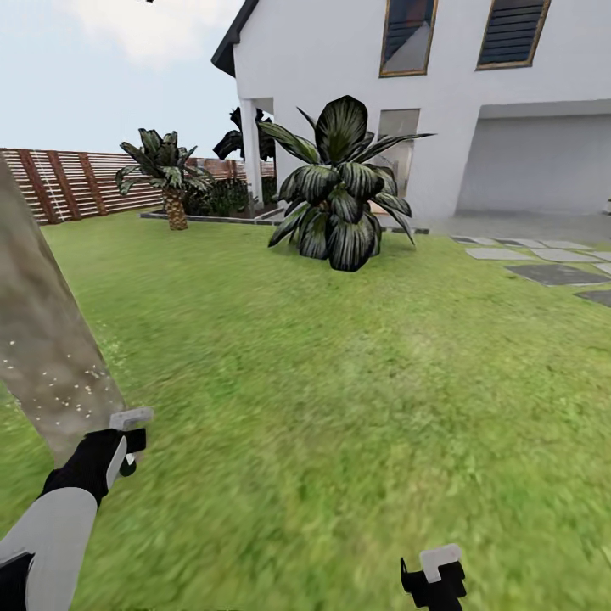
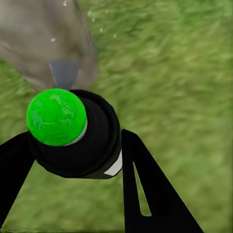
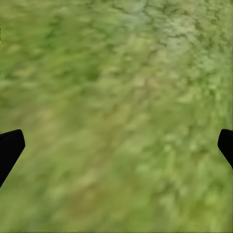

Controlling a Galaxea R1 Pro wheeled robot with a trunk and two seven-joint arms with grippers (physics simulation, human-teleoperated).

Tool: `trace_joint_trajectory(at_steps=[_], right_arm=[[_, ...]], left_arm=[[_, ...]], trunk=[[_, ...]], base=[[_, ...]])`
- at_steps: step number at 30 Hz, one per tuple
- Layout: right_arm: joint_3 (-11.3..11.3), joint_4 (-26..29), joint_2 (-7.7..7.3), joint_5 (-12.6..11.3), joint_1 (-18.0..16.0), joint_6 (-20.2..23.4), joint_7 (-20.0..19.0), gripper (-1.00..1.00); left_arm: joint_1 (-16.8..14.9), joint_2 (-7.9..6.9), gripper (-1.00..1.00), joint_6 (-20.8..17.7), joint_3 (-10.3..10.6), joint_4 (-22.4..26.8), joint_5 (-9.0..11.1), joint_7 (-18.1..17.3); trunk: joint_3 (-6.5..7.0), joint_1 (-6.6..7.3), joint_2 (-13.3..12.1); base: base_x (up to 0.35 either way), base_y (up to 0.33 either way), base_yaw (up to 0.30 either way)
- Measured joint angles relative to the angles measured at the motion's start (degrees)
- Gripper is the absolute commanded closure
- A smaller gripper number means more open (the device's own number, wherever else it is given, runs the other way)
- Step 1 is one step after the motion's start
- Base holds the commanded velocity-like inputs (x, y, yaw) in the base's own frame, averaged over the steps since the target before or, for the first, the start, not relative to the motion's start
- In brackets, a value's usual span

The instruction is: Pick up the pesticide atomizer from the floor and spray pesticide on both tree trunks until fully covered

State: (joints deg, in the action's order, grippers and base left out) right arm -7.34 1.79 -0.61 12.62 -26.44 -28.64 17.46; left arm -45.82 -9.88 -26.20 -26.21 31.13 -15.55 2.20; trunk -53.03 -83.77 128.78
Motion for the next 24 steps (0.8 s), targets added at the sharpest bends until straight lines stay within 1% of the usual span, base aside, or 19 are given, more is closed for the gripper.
trace_joint_trajectory(at_steps=[3, 7, 18, 19, 20, 23, 24], right_arm=[[-0.02, 0.00, 0.00, 0.00, 0.00, 0.00, 0.00, -1.00], [-0.01, 0.01, 0.00, 0.00, 0.00, -0.02, -0.02, -1.00], [-0.03, 0.02, 0.00, -0.02, 0.01, -0.01, -0.03, -1.00], [-0.01, 0.02, 0.00, -0.02, 0.01, 0.00, -0.03, -1.00], [0.02, 0.03, 0.00, -0.03, 0.01, 0.02, -0.03, -1.00], [0.05, 0.09, -0.01, -0.04, 0.02, -0.02, -0.05, -1.00], [0.02, 0.10, -0.01, -0.03, 0.02, -0.02, -0.10, -1.00]], left_arm=[[0.00, -0.01, 1.00, 0.00, 0.00, 0.00, 0.16, 0.00], [0.05, 0.00, 1.00, 0.03, -0.01, 0.01, 0.20, 0.00], [0.14, 0.03, 1.00, 0.07, -0.01, -0.04, 0.22, -0.05], [0.44, 0.05, 1.00, 0.07, 0.00, -0.09, 0.29, -0.08], [1.57, 0.15, 1.00, 0.11, 0.02, -0.15, 0.36, -0.13], [3.22, 0.24, 1.00, 0.27, 0.27, 0.40, 0.39, -1.91], [3.47, 0.21, 1.00, 1.24, 0.71, 0.47, 0.66, -4.17]], trunk=[[0.00, -0.02, 0.00], [0.00, -0.03, 0.00], [0.00, -0.04, 0.00], [-0.01, -0.04, 0.00], [-0.01, -0.04, 0.00], [-0.01, -0.04, 0.00], [0.00, -0.04, 0.00]], base=[[-0.172, -0.210, 0.275], [-0.288, -0.124, 0.278], [-0.338, -0.008, 0.271], [-0.342, 0.000, 0.162], [-0.342, 0.000, 0.104], [-0.342, 0.000, 0.035], [-0.342, 0.000, 0.011]])
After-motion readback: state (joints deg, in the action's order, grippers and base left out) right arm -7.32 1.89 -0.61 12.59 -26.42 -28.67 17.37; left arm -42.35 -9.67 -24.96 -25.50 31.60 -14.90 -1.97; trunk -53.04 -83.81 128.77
